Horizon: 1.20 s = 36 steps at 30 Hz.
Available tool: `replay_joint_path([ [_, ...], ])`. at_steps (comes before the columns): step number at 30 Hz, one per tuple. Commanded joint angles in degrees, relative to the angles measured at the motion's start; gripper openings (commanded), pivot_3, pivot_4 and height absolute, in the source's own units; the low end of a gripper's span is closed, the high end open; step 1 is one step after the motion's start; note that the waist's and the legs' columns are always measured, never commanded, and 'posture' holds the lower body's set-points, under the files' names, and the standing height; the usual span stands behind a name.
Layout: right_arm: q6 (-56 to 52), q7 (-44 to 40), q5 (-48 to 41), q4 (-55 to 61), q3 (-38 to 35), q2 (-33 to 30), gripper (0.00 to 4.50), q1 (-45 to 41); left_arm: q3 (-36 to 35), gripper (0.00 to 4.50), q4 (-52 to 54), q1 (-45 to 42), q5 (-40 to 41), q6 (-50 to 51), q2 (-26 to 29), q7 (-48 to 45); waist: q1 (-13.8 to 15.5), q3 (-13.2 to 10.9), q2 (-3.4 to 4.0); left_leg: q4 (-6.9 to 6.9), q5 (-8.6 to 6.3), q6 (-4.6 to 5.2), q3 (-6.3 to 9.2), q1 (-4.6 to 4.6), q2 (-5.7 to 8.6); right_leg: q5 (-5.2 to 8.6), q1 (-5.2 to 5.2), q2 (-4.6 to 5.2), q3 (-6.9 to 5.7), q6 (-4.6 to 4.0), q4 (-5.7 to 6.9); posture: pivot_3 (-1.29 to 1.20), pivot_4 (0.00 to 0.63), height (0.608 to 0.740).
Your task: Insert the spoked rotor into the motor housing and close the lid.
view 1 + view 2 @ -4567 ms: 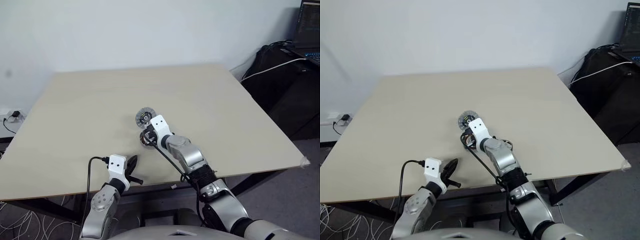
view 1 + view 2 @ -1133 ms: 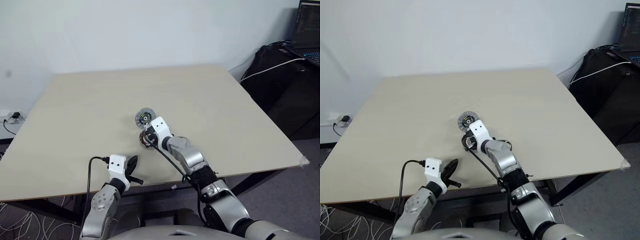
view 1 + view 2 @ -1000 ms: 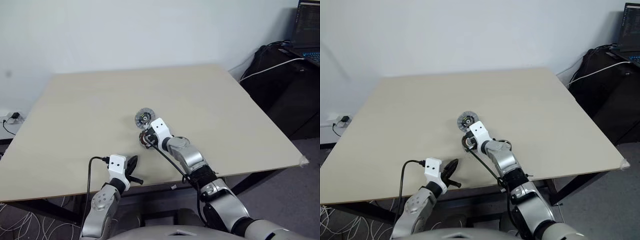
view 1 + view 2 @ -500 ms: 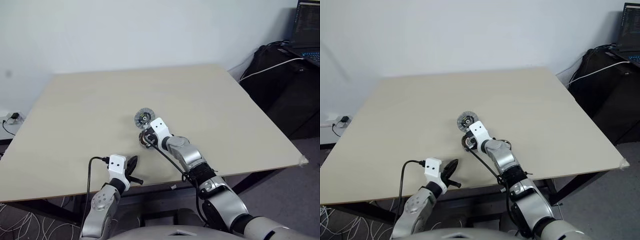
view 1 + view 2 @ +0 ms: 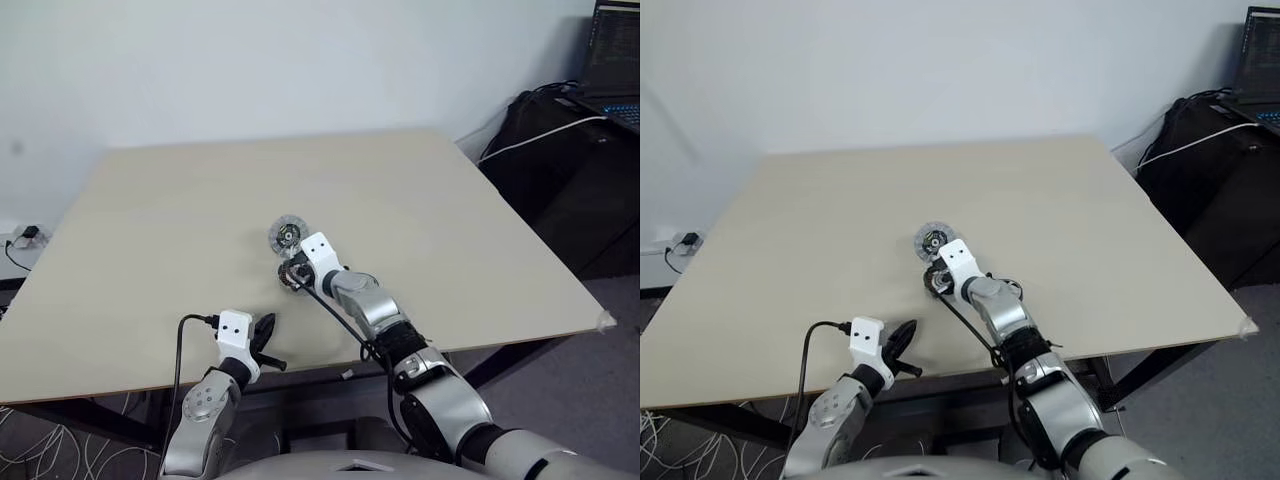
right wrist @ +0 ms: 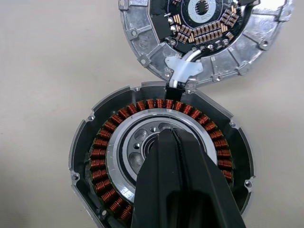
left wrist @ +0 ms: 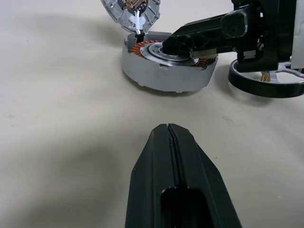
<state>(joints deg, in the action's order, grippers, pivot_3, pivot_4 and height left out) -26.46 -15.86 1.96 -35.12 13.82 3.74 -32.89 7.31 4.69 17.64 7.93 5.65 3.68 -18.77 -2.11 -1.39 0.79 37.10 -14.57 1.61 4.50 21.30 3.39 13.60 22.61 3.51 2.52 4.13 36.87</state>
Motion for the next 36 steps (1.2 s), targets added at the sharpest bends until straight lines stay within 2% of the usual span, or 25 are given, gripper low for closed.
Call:
replay_joint_path([
  [1,0.4,-0.1,-0.1,2.3,-1.0,-0.1,0.01,-0.8,0.1,0.00,1.1,-0.4,0.6,-0.5,0.0,0.0,0.0,0.0,0.00,0.00,0.00,0.00,0.00,0.00,0.00,0.00,0.00,0.00,0.00,0.01,0.00,0.00,0.000,0.740],
  [6,0.5,-2.7,-1.2,10.3,-0.5,-0.7,0.01,2.4,0.1,0.00,1.1,-0.4,0.6,-0.5,-0.1,0.0,0.0,0.0,0.01,-0.02,0.00,0.00,0.01,0.03,0.00,0.00,0.04,0.01,0.00,-0.01,0.00,0.00,0.000,0.740],
  [11,0.3,-5.6,-2.7,24.8,-0.2,-3.0,0.01,9.2,0.1,0.00,1.3,-0.1,0.4,-0.7,0.0,0.1,0.2,0.0,0.00,-0.04,-0.02,0.03,0.07,0.18,0.01,-0.09,0.16,0.01,-0.02,0.09,-0.02,0.00,0.000,0.740],
  [15,-3.7,-5.4,-5.9,36.0,-4.2,-5.5,0.01,14.6,0.2,0.00,1.6,0.1,0.4,-0.6,0.1,0.0,0.7,0.0,-0.01,-0.03,-0.03,0.02,0.09,0.25,0.01,-0.06,0.19,0.03,-0.03,0.28,-0.07,0.00,0.000,0.740],
  [17,-5.6,-3.7,-7.5,40.3,-8.0,-6.7,0.01,16.8,0.1,0.00,1.7,0.2,0.5,-0.5,0.1,0.0,0.9,0.0,-0.04,-0.01,-0.04,0.00,0.08,0.25,0.01,0.08,0.18,0.04,-0.04,0.08,-0.07,0.00,0.000,0.740],
  [20,-9.1,-0.7,-9.9,46.1,-14.8,-8.4,0.64,20.3,0.0,0.00,1.8,0.6,0.7,-0.4,0.2,-0.1,1.3,0.0,-0.06,0.04,-0.07,-0.05,0.07,0.26,0.01,0.09,0.16,0.06,-0.05,0.10,-0.07,0.00,0.000,0.740],
  [25,-15.9,1.1,-14.6,53.7,-22.2,-10.0,2.19,26.6,-0.4,0.00,1.7,0.6,1.1,-0.6,0.2,-0.1,1.6,-0.1,-0.11,0.02,-0.05,-0.01,0.06,0.30,0.00,0.10,0.18,0.06,-0.06,0.09,-0.08,0.00,0.000,0.740],
  [29,-20.9,3.0,-18.4,55.9,-25.8,-8.3,3.57,30.9,-0.4,0.00,1.4,0.3,1.0,-0.7,0.5,-0.4,1.4,-0.1,-0.11,0.01,-0.04,0.00,0.02,0.29,-0.06,0.11,0.17,0.03,-0.06,0.08,-0.07,0.00,0.000,0.740],
  [32,-26.2,5.6,-23.6,56.4,-30.2,-4.2,4.47,31.9,-0.4,0.00,1.6,0.3,0.9,-0.5,0.8,-0.5,1.4,-0.1,-0.09,0.03,-0.06,-0.03,0.00,0.29,-0.08,0.11,0.20,0.04,-0.05,0.09,-0.06,0.00,0.000,0.740],
  [36,-33.3,9.0,-30.6,57.0,-35.7,1.1,4.47,31.4,-0.4,0.00,2.0,0.5,1.0,0.1,1.4,-0.6,1.4,-0.2,-0.05,0.04,-0.09,-0.07,-0.01,0.29,-0.08,0.11,0.19,0.08,-0.06,0.10,-0.07,0.00,0.000,0.740],
])
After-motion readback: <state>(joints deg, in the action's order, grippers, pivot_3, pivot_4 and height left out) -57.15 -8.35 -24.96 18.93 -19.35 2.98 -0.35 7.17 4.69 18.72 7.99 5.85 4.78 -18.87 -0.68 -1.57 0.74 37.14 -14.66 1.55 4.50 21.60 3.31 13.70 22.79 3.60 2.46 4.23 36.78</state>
